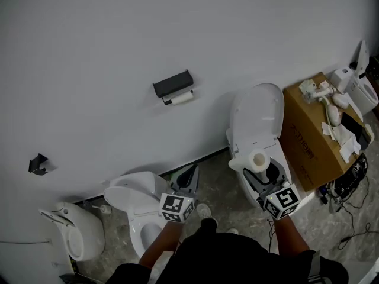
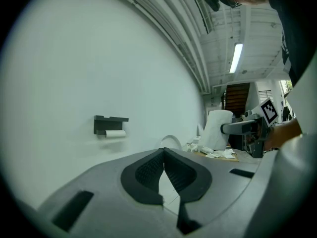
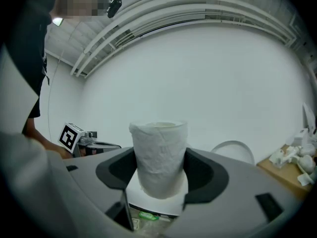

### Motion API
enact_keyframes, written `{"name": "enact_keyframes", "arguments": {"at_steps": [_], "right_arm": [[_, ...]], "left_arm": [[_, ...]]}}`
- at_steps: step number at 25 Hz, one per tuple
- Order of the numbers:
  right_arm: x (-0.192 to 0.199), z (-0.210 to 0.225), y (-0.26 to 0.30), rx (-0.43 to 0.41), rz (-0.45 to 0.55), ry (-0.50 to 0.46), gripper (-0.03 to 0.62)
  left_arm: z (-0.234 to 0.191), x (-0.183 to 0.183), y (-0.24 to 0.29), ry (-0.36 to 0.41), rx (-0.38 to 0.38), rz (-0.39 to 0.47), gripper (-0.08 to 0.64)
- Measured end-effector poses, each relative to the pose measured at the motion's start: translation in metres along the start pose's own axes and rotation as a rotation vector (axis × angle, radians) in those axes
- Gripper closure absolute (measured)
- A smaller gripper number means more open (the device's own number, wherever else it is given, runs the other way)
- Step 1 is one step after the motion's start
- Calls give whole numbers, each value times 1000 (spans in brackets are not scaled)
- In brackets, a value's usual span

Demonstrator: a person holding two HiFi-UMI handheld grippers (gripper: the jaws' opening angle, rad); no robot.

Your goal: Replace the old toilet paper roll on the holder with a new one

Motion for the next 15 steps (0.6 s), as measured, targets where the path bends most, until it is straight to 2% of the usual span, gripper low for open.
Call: {"name": "enact_keyframes", "arguments": {"at_steps": [8, 15], "right_arm": [[4, -2, 99, -55, -13, 8, 307], [1, -15, 172, -73, -5, 2, 307]], "left_arm": [[-74, -5, 26, 14, -35, -5, 554], [-130, -1, 42, 34, -15, -15, 554]]}}
Point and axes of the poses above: the fingertips, and each gripper's own axes: y forward along the fingers, z to its right, x out of its underside, the point moved 1 cm from there along -y, backward along the fingers, and after that the axes turned 5 degrees about z, right-handed, at the moved point
